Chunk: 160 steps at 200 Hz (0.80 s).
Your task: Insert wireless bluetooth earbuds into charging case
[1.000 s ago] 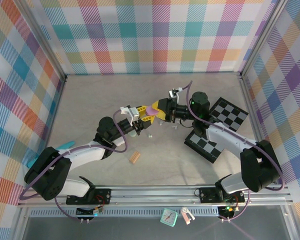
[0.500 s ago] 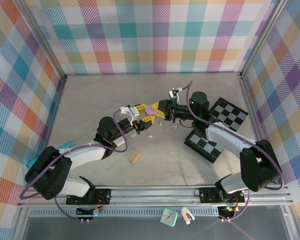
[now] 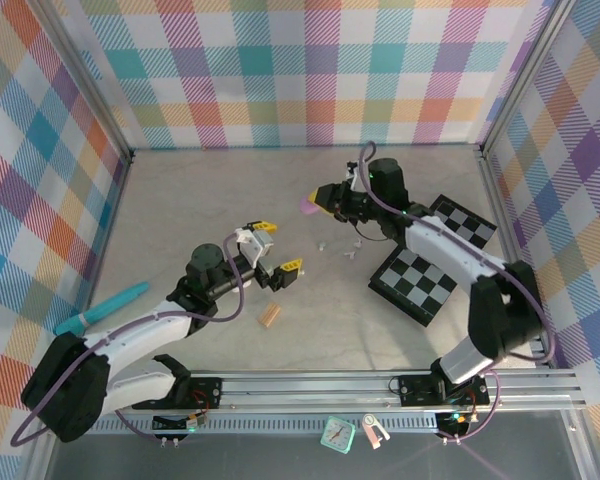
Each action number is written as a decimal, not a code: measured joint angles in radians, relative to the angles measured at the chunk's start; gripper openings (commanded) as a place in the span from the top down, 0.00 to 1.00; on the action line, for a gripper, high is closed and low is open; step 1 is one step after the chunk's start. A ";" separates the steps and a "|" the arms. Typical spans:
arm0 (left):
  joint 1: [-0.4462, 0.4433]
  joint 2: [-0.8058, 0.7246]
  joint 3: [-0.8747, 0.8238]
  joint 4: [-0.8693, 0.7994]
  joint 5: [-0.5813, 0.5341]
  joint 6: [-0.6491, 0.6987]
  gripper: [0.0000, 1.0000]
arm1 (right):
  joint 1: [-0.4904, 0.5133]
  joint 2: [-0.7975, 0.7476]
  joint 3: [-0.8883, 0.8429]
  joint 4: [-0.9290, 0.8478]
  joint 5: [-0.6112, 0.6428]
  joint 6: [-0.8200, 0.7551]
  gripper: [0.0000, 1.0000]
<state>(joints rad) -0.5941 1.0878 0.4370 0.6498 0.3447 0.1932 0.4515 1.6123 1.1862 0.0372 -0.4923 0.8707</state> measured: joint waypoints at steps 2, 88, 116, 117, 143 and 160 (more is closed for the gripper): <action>0.000 -0.005 -0.001 -0.010 -0.005 0.000 0.00 | 0.000 0.012 0.009 -0.005 0.004 -0.006 0.80; 0.001 -0.115 -0.024 -0.246 -0.127 -0.009 0.00 | -0.014 0.523 0.395 -0.193 0.138 -0.102 0.79; 0.001 -0.115 -0.024 -0.262 -0.148 -0.017 0.00 | -0.014 0.621 0.486 -0.236 0.143 -0.102 0.77; 0.001 -0.115 -0.024 -0.262 -0.148 -0.017 0.00 | -0.014 0.623 0.489 -0.239 0.144 -0.102 0.77; 0.008 -0.115 -0.024 -0.263 -0.153 -0.028 0.00 | -0.014 0.670 0.535 -0.272 0.150 -0.105 0.74; 0.014 -0.115 -0.024 -0.263 -0.153 -0.043 0.00 | -0.014 0.688 0.565 -0.299 0.163 -0.115 0.72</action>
<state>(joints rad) -0.5800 0.9730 0.4133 0.3870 0.1921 0.1497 0.4374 2.3005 1.7515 -0.2619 -0.3298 0.7559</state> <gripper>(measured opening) 0.996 0.283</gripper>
